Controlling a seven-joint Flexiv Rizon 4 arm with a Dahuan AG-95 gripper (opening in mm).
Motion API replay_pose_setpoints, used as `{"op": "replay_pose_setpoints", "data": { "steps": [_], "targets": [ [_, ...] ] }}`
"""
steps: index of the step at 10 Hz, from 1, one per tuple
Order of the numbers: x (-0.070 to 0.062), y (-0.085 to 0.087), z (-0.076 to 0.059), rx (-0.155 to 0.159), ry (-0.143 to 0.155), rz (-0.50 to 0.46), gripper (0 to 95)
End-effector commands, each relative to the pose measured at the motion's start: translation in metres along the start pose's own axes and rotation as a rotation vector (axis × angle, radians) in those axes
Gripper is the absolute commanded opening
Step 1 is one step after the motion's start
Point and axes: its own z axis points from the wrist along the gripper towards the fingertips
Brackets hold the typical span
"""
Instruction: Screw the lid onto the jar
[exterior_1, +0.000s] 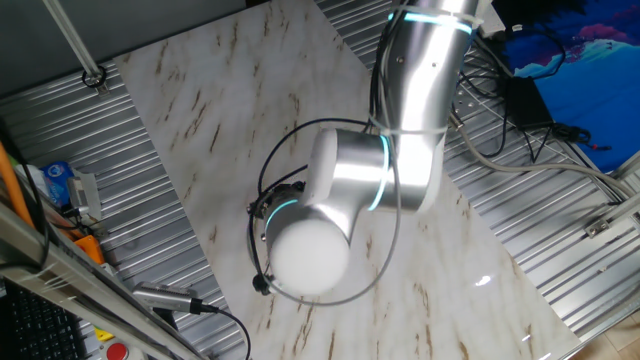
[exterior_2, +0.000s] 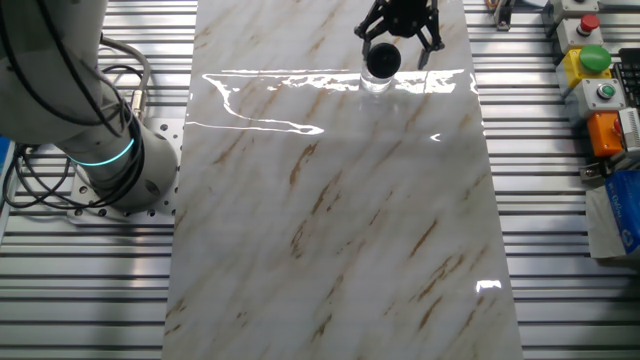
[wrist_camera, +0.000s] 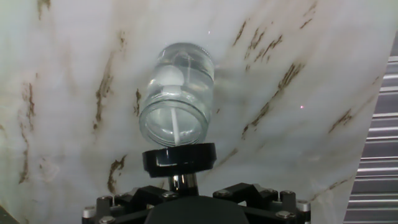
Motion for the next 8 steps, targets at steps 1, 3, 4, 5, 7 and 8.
{"op": "replay_pose_setpoints", "data": {
  "steps": [1,3,4,5,7,8],
  "targets": [
    [-0.0008,-0.0014,0.0006,-0.003,-0.046,-0.014,95.0],
    [-0.0005,-0.0029,0.0021,-0.009,-0.116,-0.026,95.0],
    [-0.0004,-0.0031,0.002,-0.011,-0.126,-0.032,95.0],
    [-0.0003,-0.0034,0.0018,-0.012,-0.141,-0.051,95.0],
    [-0.0003,-0.0034,0.0017,-0.019,-0.167,-0.071,95.0],
    [-0.0003,-0.0033,0.0014,-0.026,-0.192,-0.08,95.0]
  ]
}}
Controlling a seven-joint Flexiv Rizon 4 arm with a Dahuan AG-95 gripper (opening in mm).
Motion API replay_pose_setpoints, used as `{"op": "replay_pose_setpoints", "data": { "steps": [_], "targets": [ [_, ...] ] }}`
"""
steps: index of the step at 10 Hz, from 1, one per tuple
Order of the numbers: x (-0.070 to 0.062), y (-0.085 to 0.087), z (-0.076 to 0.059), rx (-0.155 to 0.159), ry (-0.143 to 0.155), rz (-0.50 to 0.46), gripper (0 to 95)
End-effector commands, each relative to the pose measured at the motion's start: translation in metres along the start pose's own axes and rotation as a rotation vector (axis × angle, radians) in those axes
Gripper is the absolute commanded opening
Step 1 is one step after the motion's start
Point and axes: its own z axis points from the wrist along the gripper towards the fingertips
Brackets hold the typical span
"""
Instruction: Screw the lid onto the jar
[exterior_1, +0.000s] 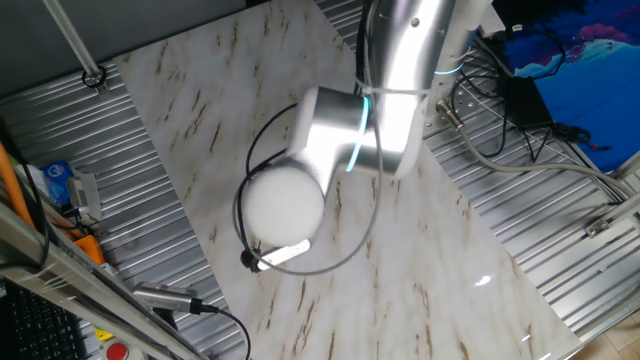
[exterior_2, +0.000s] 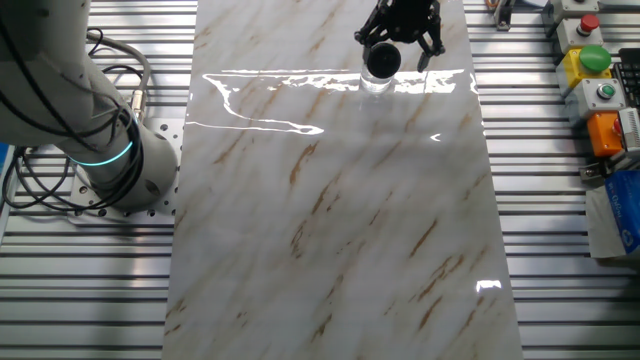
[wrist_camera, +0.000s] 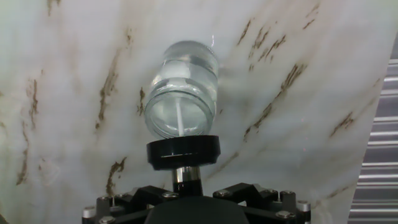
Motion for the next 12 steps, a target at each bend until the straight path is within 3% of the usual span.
{"op": "replay_pose_setpoints", "data": {
  "steps": [1,6,8,12],
  "targets": [
    [-0.0009,-0.0006,-0.0005,-0.013,-0.044,-0.022,95.0],
    [-0.0008,-0.0027,-0.0055,-0.023,-0.071,-0.048,95.0],
    [-0.0004,-0.0046,-0.0073,-0.025,-0.101,-0.057,95.0],
    [-0.0011,-0.0035,-0.0098,-0.018,-0.116,-0.069,95.0]
  ]
}}
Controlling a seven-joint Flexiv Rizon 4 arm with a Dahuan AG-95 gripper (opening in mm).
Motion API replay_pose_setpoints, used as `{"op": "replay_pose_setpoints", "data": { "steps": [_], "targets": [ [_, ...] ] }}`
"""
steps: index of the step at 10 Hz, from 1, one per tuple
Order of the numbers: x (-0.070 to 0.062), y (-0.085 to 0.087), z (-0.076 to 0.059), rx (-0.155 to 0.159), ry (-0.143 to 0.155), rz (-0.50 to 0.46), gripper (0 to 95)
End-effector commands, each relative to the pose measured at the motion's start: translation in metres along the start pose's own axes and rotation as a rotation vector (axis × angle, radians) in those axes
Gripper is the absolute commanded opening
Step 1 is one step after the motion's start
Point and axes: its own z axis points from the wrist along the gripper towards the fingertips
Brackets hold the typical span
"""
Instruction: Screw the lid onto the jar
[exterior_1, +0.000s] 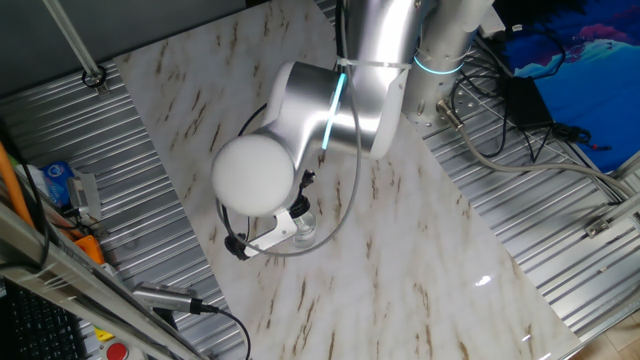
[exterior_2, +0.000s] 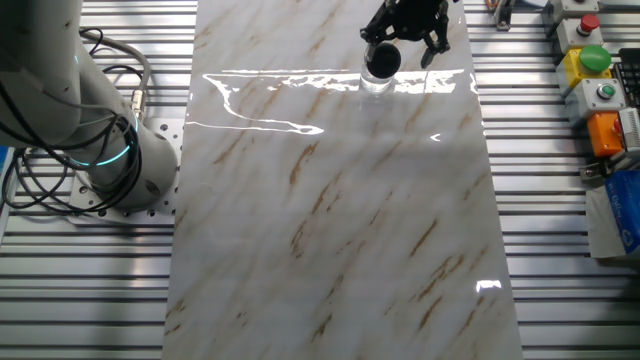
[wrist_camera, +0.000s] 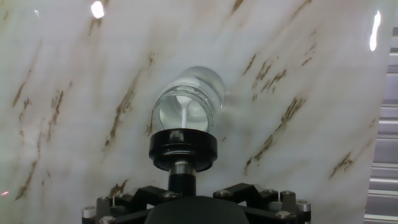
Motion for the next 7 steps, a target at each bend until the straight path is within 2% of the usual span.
{"op": "replay_pose_setpoints", "data": {
  "steps": [1,2,7],
  "targets": [
    [-0.002,0.0008,-0.0023,0.001,-0.003,0.004,95.0],
    [-0.0024,0.0014,-0.0029,0.005,0.001,0.011,95.0],
    [-0.0024,0.0014,-0.0029,0.006,-0.05,0.049,95.0]
  ]
}}
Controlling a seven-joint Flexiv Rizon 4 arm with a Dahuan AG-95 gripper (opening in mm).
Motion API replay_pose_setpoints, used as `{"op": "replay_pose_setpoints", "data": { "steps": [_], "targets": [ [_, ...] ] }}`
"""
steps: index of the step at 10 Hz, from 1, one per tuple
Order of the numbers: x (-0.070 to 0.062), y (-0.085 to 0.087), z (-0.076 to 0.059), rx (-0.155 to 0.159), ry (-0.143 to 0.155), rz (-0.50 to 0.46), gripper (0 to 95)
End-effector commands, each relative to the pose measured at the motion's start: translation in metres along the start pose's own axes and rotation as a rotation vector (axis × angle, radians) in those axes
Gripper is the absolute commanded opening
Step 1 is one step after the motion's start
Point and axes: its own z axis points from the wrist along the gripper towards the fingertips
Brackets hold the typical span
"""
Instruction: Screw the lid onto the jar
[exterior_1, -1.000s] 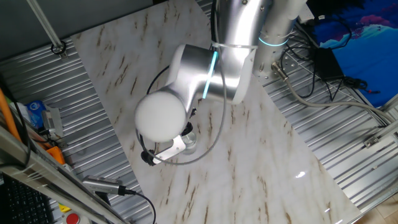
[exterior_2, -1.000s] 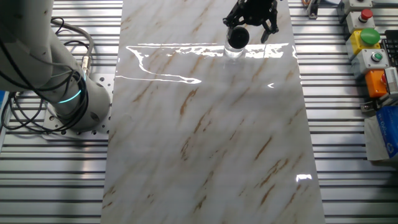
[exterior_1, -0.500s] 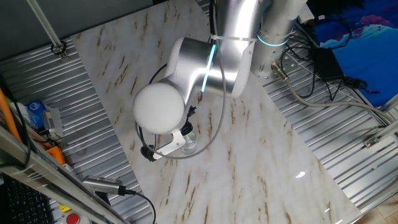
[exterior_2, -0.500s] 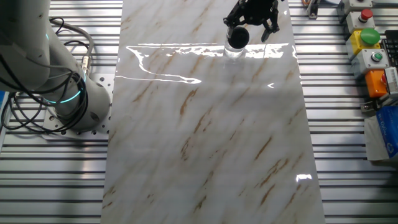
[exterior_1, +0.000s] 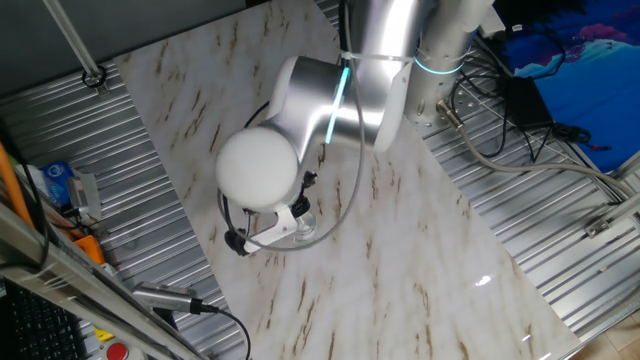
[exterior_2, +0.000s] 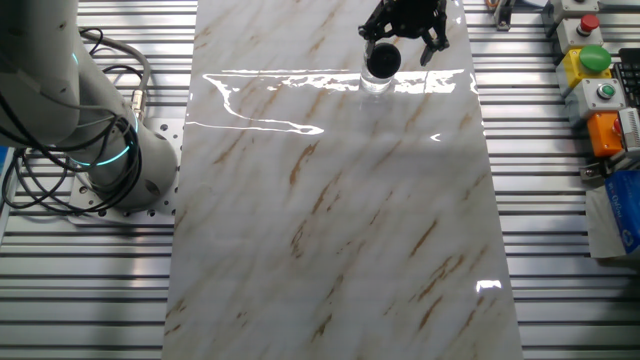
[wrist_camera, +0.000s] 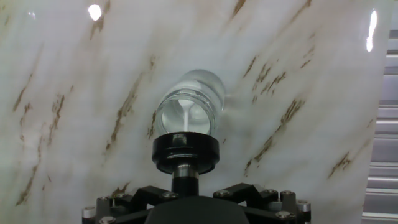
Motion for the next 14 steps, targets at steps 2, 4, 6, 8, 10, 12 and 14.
{"op": "replay_pose_setpoints", "data": {
  "steps": [2,4,6,8,10,12,14],
  "targets": [
    [-0.0003,-0.0005,0.0004,-0.002,-0.021,0.013,95.0],
    [-0.0003,-0.0005,0.0004,-0.002,-0.036,0.026,95.0],
    [-0.0003,-0.0005,0.0004,-0.001,-0.039,0.032,95.0],
    [-0.0003,-0.0005,0.0004,0.002,-0.039,0.046,95.0],
    [-0.0003,-0.0005,0.0004,0.009,-0.048,0.069,95.0],
    [-0.0003,-0.0005,0.0004,0.014,-0.051,0.086,95.0],
    [-0.0003,-0.0005,0.0004,0.015,-0.053,0.094,95.0]
  ]
}}
